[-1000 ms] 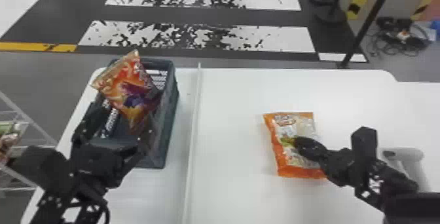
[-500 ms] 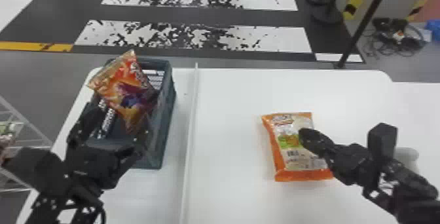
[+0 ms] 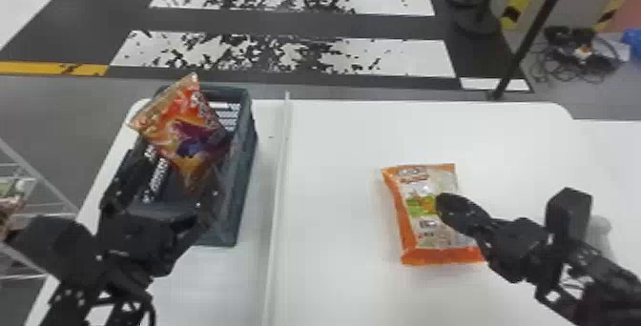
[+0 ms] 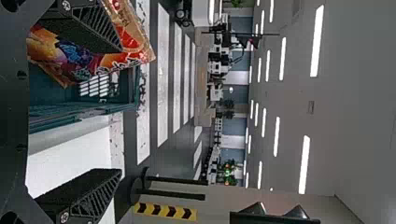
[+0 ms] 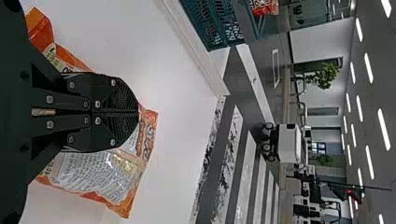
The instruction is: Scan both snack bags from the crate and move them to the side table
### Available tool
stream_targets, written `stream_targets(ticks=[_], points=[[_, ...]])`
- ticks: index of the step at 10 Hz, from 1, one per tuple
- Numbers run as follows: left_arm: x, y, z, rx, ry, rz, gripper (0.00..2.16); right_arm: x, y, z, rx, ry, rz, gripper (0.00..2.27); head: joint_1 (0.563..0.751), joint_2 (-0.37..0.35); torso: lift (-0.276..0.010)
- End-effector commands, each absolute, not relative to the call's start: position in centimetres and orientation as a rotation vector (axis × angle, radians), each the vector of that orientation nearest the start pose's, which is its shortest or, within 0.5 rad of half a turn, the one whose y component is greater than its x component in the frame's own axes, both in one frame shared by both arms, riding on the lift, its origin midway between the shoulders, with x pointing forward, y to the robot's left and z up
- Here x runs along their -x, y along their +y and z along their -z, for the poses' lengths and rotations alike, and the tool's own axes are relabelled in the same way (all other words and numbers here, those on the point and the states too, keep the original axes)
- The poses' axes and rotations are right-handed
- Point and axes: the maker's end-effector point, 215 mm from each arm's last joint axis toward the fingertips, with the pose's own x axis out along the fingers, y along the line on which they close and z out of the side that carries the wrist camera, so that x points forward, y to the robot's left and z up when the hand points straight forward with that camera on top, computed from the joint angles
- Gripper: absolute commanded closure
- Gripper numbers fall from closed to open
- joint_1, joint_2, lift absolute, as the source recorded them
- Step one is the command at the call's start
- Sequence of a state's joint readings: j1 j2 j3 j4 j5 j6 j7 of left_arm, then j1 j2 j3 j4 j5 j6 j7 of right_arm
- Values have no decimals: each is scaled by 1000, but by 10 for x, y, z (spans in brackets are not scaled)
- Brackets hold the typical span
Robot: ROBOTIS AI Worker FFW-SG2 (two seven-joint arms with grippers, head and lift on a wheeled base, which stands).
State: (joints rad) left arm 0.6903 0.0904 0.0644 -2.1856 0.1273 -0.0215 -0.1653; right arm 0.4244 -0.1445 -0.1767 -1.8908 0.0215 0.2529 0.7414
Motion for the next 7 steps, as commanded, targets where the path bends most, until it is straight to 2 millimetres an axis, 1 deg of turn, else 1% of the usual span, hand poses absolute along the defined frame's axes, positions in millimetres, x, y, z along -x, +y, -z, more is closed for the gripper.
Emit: stream_targets(ticks=[1,4,7], points=[[-391,226,328,20,44,165,87,-404,-198,455,65,391,-627,2253,695,11,-75],[-391,225,322,16,25,170,87,-404,-164,457,84,391,-688,2253,695,57,-75],[-390,225,324,14,29,173,87,-414,-133,466,99,402,-737,2250,695,107,-75]])
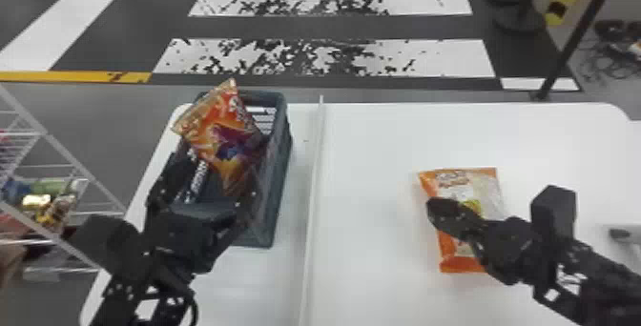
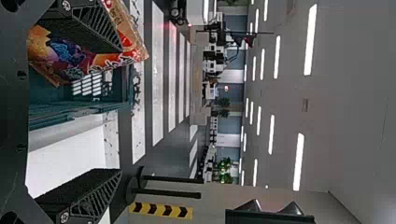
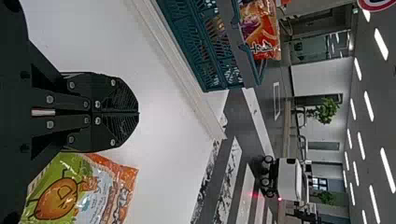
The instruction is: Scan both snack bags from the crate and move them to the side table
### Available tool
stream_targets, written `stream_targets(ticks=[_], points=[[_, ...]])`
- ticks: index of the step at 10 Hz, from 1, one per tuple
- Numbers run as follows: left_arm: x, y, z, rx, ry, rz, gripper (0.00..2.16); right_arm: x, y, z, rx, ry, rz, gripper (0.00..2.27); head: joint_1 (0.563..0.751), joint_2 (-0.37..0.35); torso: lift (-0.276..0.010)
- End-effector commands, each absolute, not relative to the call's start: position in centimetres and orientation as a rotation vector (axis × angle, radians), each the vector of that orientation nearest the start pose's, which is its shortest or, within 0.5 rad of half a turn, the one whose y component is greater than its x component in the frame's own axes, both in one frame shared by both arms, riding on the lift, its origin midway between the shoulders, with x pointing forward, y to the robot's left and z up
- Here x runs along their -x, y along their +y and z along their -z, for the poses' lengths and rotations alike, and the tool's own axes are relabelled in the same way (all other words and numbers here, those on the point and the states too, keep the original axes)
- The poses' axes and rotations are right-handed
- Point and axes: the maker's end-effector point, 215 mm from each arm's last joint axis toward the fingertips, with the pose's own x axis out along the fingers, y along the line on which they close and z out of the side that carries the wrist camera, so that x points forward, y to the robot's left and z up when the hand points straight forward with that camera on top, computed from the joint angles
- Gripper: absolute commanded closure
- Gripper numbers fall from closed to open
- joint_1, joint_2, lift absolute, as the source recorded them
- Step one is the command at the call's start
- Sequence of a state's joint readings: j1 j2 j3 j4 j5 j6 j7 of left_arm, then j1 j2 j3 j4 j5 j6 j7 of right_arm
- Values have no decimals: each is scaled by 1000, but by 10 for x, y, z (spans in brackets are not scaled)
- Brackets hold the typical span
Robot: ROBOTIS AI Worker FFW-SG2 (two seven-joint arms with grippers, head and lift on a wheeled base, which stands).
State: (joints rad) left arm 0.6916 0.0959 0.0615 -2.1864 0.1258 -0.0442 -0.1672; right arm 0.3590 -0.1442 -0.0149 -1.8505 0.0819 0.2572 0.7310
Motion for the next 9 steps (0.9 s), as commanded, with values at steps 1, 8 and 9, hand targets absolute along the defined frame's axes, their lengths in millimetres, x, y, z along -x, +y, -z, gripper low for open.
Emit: stream_targets(ticks=[1,8,9], points=[[-389,225,324,13,31,171,87,-415,-125,472,100,411,-748,2250,695,114,-75],[-387,226,324,12,34,169,90,-442,-136,541,239,528,-677,2250,695,133,-75],[-387,226,324,12,34,169,90,-444,-143,543,250,533,-660,2250,695,124,-75]])
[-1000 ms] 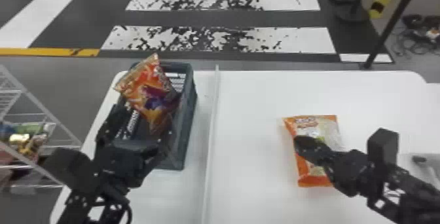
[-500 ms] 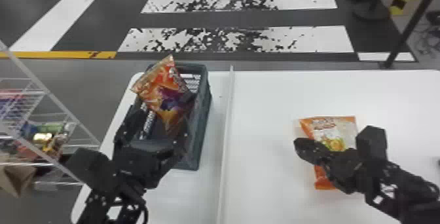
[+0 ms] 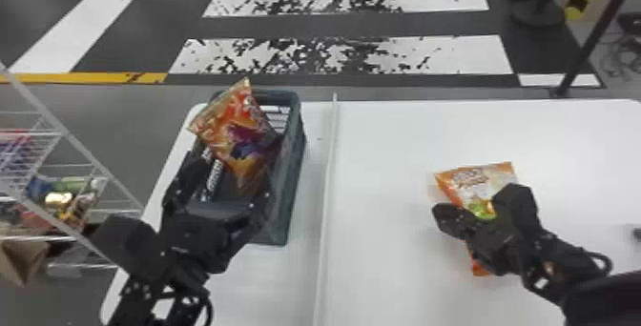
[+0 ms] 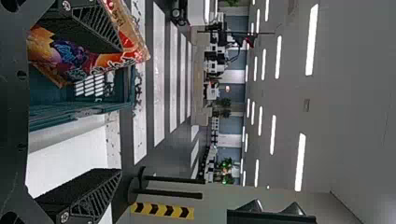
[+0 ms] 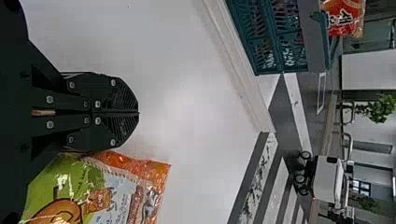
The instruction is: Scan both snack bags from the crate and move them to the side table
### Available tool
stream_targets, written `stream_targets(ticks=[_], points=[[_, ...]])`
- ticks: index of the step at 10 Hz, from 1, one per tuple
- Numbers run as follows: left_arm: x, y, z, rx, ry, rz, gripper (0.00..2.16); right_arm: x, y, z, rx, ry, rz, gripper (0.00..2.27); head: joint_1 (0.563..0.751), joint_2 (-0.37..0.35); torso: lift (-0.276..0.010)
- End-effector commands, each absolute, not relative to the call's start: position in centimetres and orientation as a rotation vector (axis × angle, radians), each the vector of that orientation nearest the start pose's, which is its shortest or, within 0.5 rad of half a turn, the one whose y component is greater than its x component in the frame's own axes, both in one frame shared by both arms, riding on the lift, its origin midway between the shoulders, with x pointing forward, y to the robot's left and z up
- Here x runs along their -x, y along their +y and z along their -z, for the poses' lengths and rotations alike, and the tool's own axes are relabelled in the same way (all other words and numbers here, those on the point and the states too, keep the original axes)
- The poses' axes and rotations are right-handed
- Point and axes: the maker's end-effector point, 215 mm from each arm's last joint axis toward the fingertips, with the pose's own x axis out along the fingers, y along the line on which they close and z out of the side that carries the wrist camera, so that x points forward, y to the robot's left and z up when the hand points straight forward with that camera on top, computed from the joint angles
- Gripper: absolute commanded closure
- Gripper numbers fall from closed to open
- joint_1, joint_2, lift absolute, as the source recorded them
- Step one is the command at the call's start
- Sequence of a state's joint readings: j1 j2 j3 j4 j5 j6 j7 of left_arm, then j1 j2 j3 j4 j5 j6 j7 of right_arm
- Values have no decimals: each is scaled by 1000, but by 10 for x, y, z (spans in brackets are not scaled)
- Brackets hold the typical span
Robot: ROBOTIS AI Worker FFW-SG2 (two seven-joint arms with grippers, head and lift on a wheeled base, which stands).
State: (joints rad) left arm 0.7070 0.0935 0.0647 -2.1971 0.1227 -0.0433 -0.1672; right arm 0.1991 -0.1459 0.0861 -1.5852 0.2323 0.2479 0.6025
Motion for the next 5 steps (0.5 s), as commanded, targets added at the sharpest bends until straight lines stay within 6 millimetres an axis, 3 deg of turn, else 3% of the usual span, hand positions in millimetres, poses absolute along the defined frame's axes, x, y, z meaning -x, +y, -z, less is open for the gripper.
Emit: stream_targets(ticks=[1,3,5], points=[[-387,226,324,10,34,169,90,-446,-149,544,256,535,-647,2250,695,120,-75],[-386,226,325,11,36,170,90,-453,-159,544,257,536,-626,2250,695,103,-75],[-386,226,324,12,34,170,90,-464,-155,541,259,524,-624,2250,695,91,-75]])
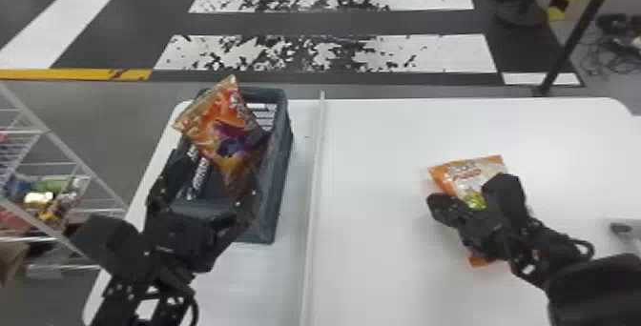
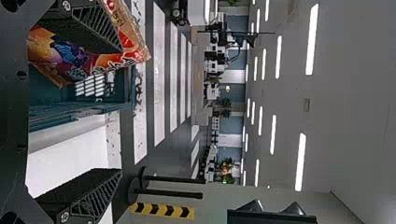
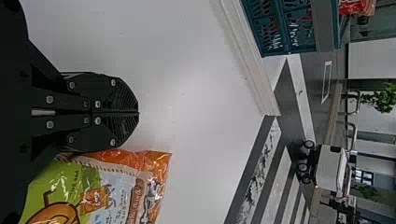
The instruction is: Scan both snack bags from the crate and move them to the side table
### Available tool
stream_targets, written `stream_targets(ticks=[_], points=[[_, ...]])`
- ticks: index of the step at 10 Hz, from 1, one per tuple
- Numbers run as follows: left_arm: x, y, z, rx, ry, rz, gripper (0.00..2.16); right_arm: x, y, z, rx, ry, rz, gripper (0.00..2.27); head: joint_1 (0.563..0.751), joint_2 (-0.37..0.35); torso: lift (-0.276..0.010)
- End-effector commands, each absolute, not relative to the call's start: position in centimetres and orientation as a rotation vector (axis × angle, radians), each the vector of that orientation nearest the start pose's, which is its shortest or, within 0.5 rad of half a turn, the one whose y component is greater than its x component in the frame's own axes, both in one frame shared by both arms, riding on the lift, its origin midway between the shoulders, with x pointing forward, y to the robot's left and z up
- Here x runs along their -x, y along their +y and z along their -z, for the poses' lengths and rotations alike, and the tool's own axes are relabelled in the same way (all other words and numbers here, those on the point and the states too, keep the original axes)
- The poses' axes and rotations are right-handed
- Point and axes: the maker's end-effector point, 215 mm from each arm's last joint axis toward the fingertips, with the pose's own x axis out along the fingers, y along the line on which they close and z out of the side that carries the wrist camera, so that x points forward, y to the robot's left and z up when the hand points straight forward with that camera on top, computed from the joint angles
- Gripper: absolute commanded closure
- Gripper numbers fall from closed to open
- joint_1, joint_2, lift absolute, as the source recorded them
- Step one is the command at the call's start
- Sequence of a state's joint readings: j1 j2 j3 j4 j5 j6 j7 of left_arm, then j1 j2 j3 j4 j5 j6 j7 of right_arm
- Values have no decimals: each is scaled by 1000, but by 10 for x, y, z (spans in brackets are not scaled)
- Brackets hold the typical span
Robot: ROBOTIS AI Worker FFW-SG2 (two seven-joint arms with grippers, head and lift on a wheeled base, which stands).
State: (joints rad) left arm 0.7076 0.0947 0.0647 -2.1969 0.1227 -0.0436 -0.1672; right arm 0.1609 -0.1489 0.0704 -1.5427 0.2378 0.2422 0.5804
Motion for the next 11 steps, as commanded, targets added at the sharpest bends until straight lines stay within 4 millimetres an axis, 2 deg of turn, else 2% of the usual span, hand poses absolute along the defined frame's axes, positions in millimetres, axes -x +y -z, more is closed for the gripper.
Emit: stream_targets(ticks=[1,3,6,11], points=[[-386,226,323,10,33,170,90,-469,-150,539,265,514,-623,2250,695,90,-75],[-384,228,321,8,31,166,90,-480,-149,539,273,514,-612,2250,695,98,-75],[-383,228,320,7,31,165,90,-499,-165,549,299,535,-567,2250,695,91,-75],[-383,229,320,6,31,164,90,-498,-184,552,303,545,-540,2250,695,68,-75]])
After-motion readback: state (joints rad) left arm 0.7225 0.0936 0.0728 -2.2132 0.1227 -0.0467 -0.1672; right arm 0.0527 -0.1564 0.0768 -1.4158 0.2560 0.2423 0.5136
